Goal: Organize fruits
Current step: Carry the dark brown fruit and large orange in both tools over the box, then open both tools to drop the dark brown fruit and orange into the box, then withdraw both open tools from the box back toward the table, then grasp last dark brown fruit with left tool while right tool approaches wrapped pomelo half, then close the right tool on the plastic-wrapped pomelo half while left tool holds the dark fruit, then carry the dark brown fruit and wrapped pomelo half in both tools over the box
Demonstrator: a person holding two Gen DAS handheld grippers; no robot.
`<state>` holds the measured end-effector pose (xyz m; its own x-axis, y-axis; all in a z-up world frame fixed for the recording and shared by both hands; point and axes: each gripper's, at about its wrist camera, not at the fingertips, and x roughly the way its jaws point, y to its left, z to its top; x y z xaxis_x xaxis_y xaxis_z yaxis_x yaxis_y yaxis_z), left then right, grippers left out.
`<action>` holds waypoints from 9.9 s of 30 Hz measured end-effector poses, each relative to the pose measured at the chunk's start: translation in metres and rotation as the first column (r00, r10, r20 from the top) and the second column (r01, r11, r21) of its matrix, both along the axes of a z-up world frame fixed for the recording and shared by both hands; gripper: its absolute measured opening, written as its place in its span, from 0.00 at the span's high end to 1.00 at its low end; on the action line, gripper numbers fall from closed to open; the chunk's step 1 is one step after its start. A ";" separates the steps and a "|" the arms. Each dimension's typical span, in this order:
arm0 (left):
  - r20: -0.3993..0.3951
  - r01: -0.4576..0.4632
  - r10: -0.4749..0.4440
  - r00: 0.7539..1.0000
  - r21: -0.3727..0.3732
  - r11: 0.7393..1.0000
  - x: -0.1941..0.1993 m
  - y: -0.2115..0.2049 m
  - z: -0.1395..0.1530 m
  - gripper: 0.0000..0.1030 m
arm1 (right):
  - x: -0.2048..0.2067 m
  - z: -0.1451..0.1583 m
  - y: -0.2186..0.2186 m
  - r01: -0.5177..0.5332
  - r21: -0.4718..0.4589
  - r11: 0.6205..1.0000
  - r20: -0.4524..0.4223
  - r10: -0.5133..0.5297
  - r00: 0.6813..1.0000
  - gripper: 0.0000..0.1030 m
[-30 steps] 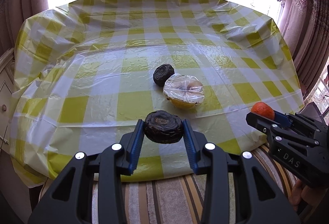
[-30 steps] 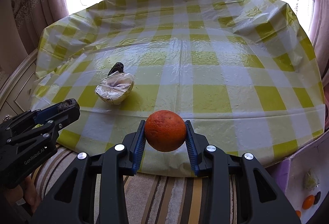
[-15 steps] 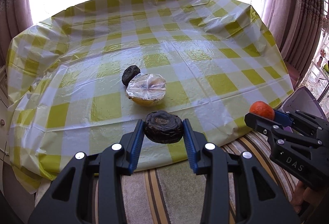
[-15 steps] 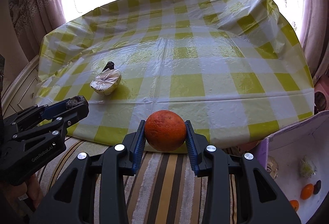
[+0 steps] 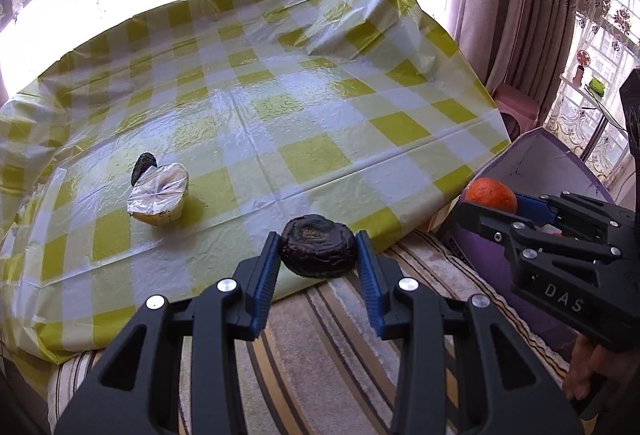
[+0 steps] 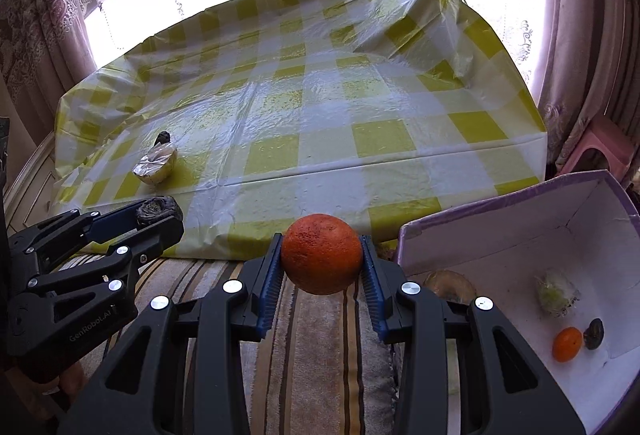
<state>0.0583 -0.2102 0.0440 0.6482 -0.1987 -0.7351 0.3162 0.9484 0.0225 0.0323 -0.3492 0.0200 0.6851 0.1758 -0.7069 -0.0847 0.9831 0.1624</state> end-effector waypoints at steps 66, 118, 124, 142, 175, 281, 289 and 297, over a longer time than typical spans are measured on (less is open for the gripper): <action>-0.156 0.548 -0.548 0.822 -0.044 0.835 0.050 -0.213 -0.057 0.28 | 0.017 -0.040 -0.184 0.396 -0.340 0.853 -0.108 -0.454 0.885 0.16; 0.082 0.077 -0.061 0.995 -0.207 0.975 0.097 0.045 0.014 0.21 | 0.053 -0.001 0.036 0.100 -0.145 0.984 0.015 -0.099 0.995 0.15; 0.077 0.021 -0.004 0.997 -0.225 0.974 0.102 0.075 0.015 0.21 | 0.059 -0.003 0.063 0.047 -0.151 0.987 0.010 -0.046 0.999 0.15; -0.051 -0.214 0.209 0.976 -0.344 0.914 0.125 0.183 -0.007 0.21 | 0.073 0.004 0.122 -0.078 -0.131 0.988 0.047 0.085 0.995 0.15; -0.210 -0.290 0.216 0.953 -0.444 0.848 0.145 0.204 -0.039 0.62 | 0.101 -0.005 0.197 -0.312 -0.108 0.944 0.027 0.317 0.948 0.15; -0.008 -0.332 0.333 0.943 -0.090 0.939 0.036 0.184 0.004 0.62 | 0.070 0.011 0.165 -0.198 -0.020 0.980 0.045 0.199 0.979 0.41; 0.000 -0.273 0.273 0.962 -0.071 0.959 0.026 0.154 0.008 0.62 | 0.051 0.017 0.138 -0.175 -0.028 0.984 0.046 0.176 0.983 0.41; 0.003 -0.219 0.219 0.976 -0.056 0.974 0.019 0.129 0.010 0.62 | 0.034 0.022 0.112 -0.146 -0.044 0.988 0.053 0.148 0.988 0.41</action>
<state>0.0776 -0.0813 0.0542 0.6868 -0.0910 -0.7211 0.1008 0.9945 -0.0295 0.0660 -0.2374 0.0421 0.6922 0.2501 -0.6770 -0.2369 0.9648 0.1141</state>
